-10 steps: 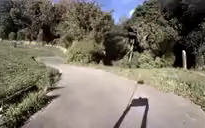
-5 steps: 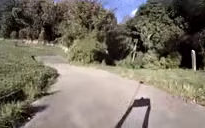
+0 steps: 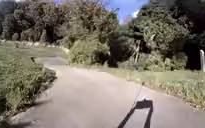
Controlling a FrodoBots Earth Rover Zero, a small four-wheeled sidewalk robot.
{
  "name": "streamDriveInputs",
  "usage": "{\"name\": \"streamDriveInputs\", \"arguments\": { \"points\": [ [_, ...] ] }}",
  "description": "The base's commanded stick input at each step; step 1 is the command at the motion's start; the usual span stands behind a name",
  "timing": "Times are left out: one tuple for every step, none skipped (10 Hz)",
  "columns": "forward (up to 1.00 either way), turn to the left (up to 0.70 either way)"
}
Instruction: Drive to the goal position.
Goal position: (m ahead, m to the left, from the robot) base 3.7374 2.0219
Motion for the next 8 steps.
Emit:
{"name": "streamDriveInputs", "arguments": {
  "points": [
    [0.70, 0.35],
    [0.70, 0.21],
    [0.70, 0.08],
    [0.70, 0.00],
    [0.70, 0.00],
    [0.70, 0.10],
    [0.70, 0.22],
    [0.70, 0.33]
  ]
}}
